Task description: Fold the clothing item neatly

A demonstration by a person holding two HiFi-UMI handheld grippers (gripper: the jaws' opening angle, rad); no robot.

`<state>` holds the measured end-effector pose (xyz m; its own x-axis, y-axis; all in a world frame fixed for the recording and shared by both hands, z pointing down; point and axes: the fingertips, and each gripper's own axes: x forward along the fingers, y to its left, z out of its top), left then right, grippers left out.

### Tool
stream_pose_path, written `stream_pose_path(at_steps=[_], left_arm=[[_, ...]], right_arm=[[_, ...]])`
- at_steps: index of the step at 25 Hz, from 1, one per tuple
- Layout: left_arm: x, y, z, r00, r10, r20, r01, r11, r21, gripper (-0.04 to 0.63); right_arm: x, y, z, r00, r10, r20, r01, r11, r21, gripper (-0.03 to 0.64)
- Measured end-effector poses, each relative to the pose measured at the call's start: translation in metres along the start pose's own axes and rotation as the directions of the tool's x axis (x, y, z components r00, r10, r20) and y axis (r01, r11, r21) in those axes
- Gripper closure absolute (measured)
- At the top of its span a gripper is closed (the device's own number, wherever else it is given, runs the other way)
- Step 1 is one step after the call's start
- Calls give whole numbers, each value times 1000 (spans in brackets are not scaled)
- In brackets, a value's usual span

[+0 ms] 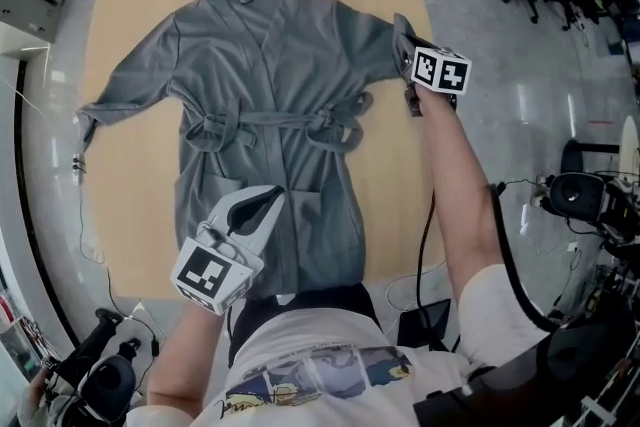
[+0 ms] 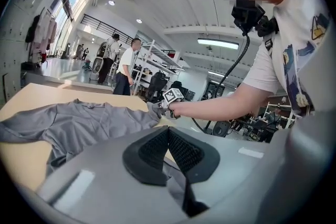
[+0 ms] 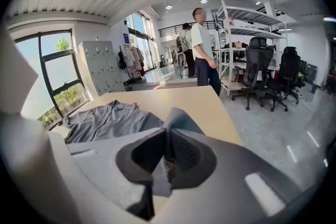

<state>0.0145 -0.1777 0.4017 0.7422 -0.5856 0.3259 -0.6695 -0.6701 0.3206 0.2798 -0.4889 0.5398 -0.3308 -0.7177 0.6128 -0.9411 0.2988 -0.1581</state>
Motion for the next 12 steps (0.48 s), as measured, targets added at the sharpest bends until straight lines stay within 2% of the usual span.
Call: stream_pose_path(at_steps=[12], left_arm=[[-59,14,-13,997,74,31,-74,997,-29,592]], right_arm=[[29,107,7,995,94,-25,-96,993,-65,586]])
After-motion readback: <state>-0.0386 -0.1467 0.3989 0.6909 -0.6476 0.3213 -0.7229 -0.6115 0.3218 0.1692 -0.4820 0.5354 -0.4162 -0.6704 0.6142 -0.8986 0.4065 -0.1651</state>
